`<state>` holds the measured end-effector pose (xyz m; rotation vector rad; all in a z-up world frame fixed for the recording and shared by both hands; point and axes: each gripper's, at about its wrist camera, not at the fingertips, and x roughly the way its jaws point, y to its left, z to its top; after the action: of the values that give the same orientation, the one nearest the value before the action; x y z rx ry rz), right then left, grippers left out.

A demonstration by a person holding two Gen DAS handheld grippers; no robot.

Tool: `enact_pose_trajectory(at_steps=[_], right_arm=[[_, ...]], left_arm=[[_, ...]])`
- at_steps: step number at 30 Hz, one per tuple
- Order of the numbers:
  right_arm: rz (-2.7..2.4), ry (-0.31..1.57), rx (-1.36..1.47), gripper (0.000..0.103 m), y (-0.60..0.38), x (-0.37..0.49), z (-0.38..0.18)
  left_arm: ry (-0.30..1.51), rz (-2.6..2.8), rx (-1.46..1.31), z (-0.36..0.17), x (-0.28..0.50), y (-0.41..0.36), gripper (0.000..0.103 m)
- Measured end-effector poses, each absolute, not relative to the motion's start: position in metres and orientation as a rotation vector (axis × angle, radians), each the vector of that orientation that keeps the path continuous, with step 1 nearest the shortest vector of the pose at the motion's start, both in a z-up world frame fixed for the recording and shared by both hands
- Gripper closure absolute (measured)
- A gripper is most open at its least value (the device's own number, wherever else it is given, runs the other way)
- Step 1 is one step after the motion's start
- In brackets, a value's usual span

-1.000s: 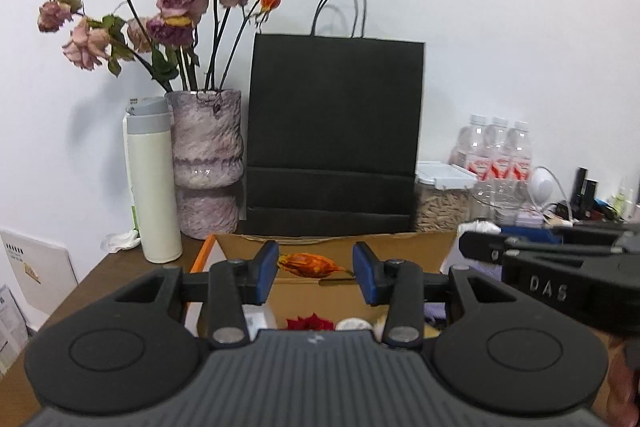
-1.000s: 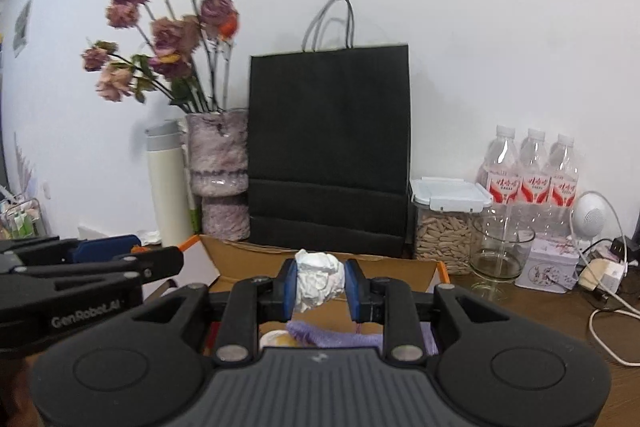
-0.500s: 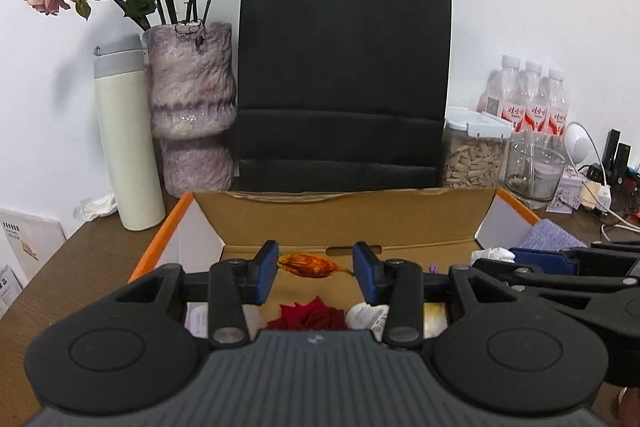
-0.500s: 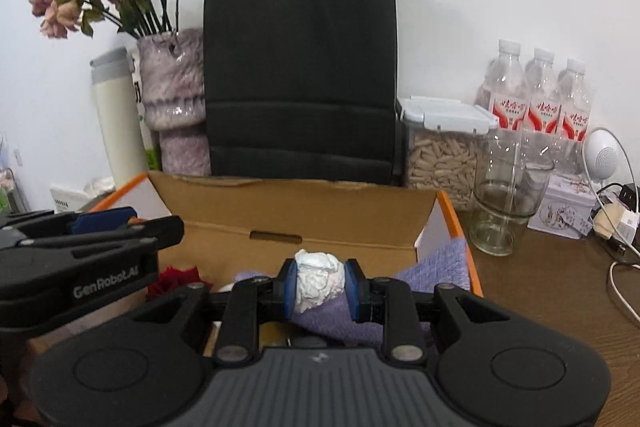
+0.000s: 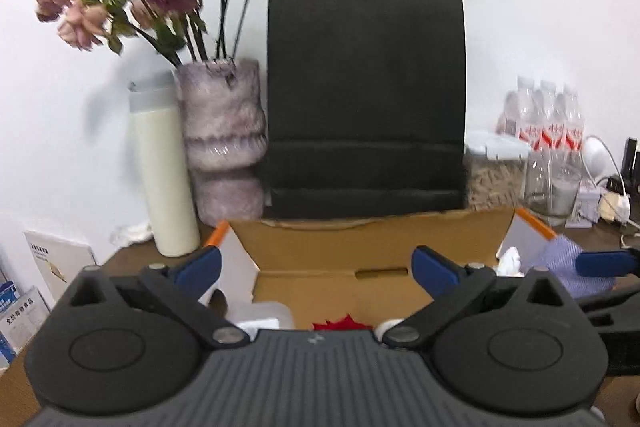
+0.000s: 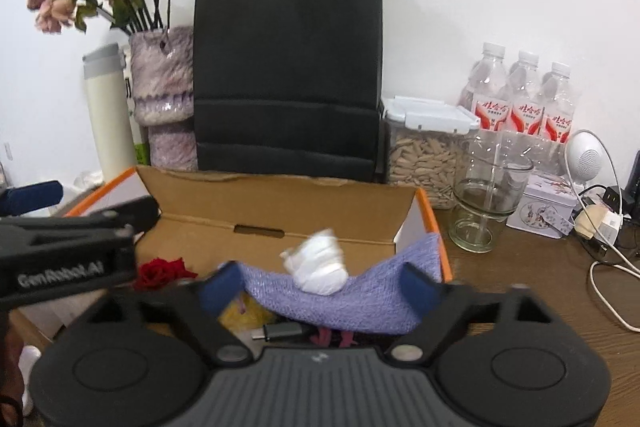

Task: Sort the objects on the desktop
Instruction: 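Carry the tissue and orange toy over the box and open both tools, then grasp the iridescent plastic bag with the right tool while the left tool grasps a white cap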

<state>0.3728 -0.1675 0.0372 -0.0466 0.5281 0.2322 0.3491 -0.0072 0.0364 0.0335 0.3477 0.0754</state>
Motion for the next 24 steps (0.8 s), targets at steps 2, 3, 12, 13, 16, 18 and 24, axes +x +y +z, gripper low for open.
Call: enact_pose_trajectory(at_steps=[2, 3, 12, 13, 16, 18, 24], right_arm=[[0.234, 0.525, -0.04, 0.007, -0.17, 0.37, 0.041], [0.234, 0.525, -0.042, 0.006, -0.17, 0.369, 0.042], [0.226, 0.489, -0.065, 0.006, -0.172, 0.35, 0.052], [0.22, 0.479, -0.073, 0.006, -0.173, 0.346, 0.054], [0.225, 0.452, -0.084, 0.006, -0.177, 0.332, 0.06], [0.24, 0.437, -0.086, 0.006, -0.183, 0.32, 0.064], [0.264, 0.451, -0.087, 0.006, -0.201, 0.287, 0.06]], left_arm=[[0.357, 0.079, 0.017, 0.04, 0.347, -0.004, 0.0], [0.362, 0.081, 0.01, 0.041, 0.347, -0.003, 0.0], [0.365, 0.08, -0.001, 0.043, 0.337, 0.004, 0.0], [0.359, 0.078, -0.004, 0.044, 0.334, 0.006, 0.0], [0.334, 0.077, -0.014, 0.051, 0.32, 0.014, 0.0], [0.32, 0.078, -0.019, 0.054, 0.31, 0.02, 0.0], [0.342, 0.086, -0.04, 0.054, 0.278, 0.045, 0.0]])
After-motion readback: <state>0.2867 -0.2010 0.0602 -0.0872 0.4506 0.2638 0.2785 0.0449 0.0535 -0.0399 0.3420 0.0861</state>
